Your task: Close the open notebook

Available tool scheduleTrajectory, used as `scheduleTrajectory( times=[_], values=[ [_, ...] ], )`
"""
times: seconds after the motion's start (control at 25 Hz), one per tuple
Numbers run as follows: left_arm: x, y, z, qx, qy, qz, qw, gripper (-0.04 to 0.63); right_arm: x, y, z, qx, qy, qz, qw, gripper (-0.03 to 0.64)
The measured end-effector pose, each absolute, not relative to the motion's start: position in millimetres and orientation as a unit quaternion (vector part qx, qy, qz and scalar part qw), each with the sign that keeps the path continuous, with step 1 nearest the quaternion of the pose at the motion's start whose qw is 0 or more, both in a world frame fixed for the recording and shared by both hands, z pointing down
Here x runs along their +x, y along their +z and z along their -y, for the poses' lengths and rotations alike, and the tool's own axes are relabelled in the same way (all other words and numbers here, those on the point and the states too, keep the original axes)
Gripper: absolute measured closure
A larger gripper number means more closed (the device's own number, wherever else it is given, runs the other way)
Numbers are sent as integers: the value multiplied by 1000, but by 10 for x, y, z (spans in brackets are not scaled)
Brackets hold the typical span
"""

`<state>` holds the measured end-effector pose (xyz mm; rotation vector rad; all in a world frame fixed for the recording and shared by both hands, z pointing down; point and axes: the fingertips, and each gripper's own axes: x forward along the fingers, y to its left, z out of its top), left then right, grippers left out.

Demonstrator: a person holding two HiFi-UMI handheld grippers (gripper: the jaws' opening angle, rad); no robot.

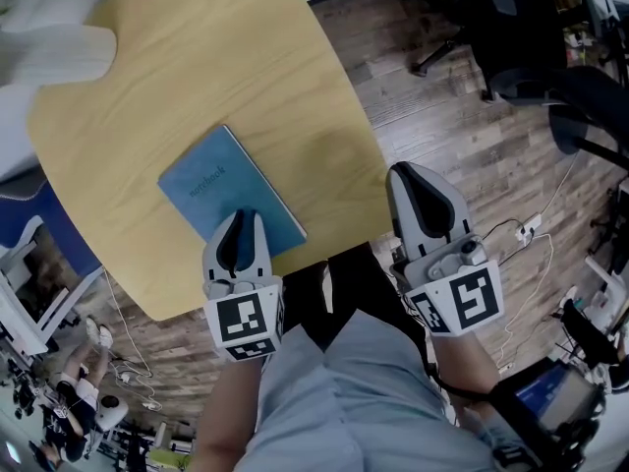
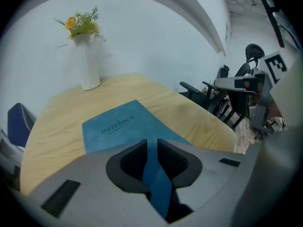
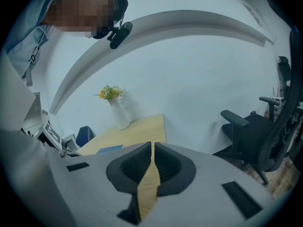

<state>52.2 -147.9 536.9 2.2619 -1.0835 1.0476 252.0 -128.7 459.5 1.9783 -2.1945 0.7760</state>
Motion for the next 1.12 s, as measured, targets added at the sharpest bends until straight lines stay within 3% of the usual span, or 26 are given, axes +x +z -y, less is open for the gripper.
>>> scheduleTrajectory(
  times=[0.16,0.32,0.84,1.12],
  values=[
    [456,5174,1429,811,348,402,245,523,2402,4451,1223,644,244,723,47,566],
    [308,4703,1384,823,300,425,230,523,2156,4227,1172,635,226,737,47,566],
    [-857,2324,1020,840,61,534,71,561,563,2238,884,565,29,825,-6,566],
    [-1283,1579,597,826,3,564,8,571,49,1628,550,559,-55,827,-6,566]
  ],
)
